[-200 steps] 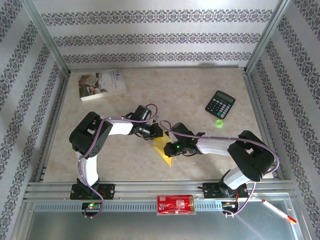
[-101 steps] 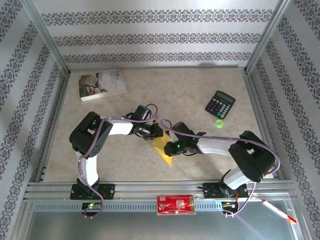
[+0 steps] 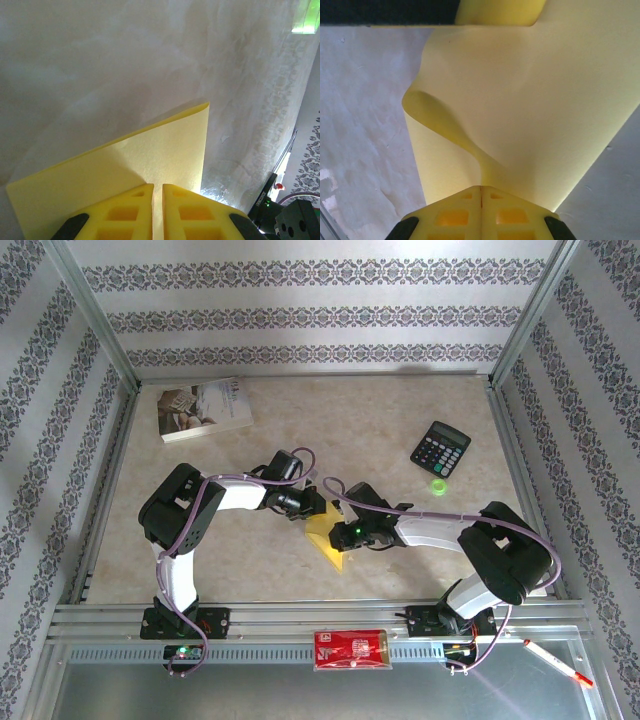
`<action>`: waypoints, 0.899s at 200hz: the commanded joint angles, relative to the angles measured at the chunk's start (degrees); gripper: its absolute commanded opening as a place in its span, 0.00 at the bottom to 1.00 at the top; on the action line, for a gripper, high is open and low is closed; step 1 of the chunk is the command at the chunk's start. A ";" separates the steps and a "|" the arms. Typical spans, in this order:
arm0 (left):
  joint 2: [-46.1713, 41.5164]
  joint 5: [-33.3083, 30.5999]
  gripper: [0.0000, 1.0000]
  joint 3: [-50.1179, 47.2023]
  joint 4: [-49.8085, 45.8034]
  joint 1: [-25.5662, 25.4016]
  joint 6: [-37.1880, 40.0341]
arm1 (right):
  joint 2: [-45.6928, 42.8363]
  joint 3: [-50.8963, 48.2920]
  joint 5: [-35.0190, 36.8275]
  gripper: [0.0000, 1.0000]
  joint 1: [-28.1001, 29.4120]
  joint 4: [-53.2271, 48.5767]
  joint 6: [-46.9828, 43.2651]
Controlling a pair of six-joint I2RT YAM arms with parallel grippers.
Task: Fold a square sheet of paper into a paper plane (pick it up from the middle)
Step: Third fold the triangle at the center of the table.
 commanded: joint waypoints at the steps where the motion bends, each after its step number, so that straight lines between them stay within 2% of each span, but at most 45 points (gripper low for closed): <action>1: 1.86 -0.16 0.12 0.20 -1.69 -0.59 1.69 | 0.31 0.81 -0.15 0.05 -0.46 -0.84 -1.36; 180: 1.76 0.11 0.13 0.35 -1.50 -0.58 1.51 | 2.70 -0.67 0.77 0.05 0.12 0.42 -0.67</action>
